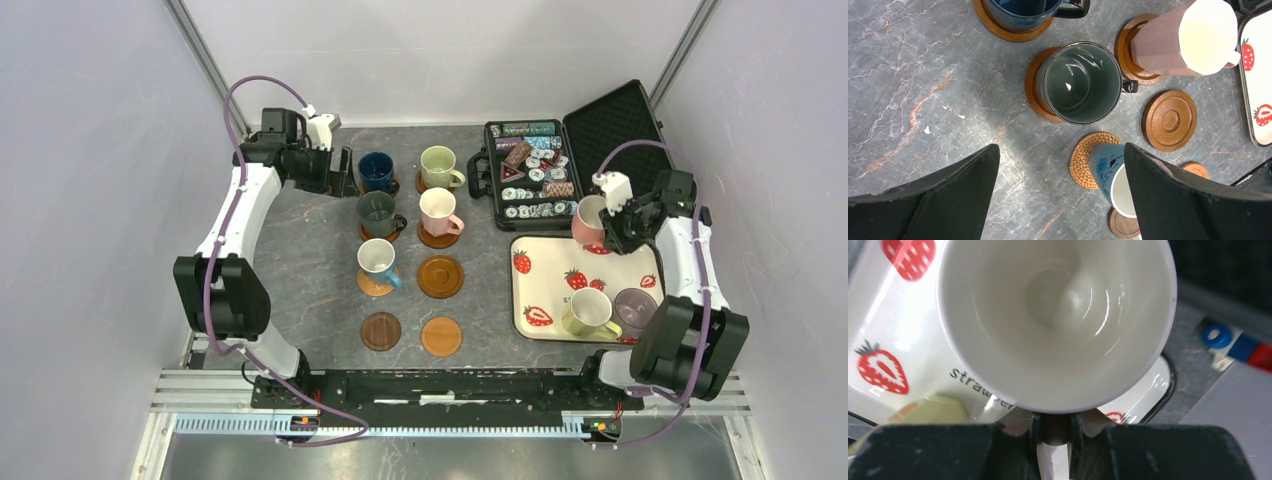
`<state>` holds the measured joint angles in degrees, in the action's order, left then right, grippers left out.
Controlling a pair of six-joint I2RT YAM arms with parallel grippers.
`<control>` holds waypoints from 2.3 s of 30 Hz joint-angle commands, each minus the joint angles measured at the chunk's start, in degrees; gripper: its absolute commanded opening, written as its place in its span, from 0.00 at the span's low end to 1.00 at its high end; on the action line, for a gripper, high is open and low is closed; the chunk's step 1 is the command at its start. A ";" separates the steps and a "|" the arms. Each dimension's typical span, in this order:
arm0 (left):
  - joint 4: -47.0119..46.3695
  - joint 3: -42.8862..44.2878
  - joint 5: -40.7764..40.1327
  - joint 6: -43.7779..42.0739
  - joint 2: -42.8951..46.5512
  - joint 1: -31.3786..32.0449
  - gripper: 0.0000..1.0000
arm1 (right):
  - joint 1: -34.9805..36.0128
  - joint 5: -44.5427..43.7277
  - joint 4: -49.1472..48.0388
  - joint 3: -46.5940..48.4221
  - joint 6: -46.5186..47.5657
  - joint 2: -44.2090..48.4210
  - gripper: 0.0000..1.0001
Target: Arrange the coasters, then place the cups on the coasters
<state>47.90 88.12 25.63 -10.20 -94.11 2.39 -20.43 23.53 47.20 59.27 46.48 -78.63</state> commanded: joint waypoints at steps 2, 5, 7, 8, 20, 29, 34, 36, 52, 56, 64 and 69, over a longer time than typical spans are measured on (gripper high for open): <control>-2.28 -0.17 -0.24 3.40 3.63 0.27 1.00 | 7.54 3.67 -3.77 7.94 -11.18 6.59 0.00; -2.28 -1.12 -0.40 4.17 5.30 0.24 1.00 | 13.35 2.90 -5.88 11.05 -18.14 7.51 0.00; -2.56 -2.03 -0.67 4.44 6.54 0.25 1.00 | 17.78 2.07 -7.12 12.92 -22.67 7.39 0.00; -2.79 -2.58 -0.86 4.57 7.19 0.25 1.00 | 19.72 1.85 -8.14 13.51 -25.00 7.39 0.00; 1.69 -3.96 -9.72 -0.25 10.54 -1.32 1.00 | 51.87 -8.17 -14.38 10.08 -41.59 9.07 0.00; -0.07 -9.93 -7.24 1.86 14.48 -2.02 1.00 | 77.15 -19.47 -20.08 1.58 -44.59 11.94 0.00; -1.55 -13.31 -4.53 3.76 16.32 -2.04 1.00 | 84.48 -23.16 -21.55 2.53 -51.50 6.65 0.00; -2.54 -13.90 -4.56 4.49 17.08 -2.04 1.00 | 87.33 -26.59 -22.13 4.08 -53.37 4.09 0.00; -8.84 -13.70 -5.55 9.58 18.13 -4.02 1.00 | 97.98 -37.93 -18.71 21.10 -64.27 -16.57 0.00; -10.36 -12.92 -5.53 11.41 17.51 -4.22 1.00 | 98.74 -39.11 -16.16 21.61 -67.60 -17.86 0.00; -11.28 -13.20 -3.89 12.51 17.62 -4.80 1.00 | 99.94 -35.66 -17.35 18.89 -70.12 -19.41 0.00; -13.08 -15.40 -3.27 13.43 19.08 -5.20 1.00 | 100.63 -39.94 -17.00 18.93 -74.16 -21.33 0.00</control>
<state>38.28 73.25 20.10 0.19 -76.99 -2.20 79.31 -12.10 33.89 77.32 -22.87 -99.44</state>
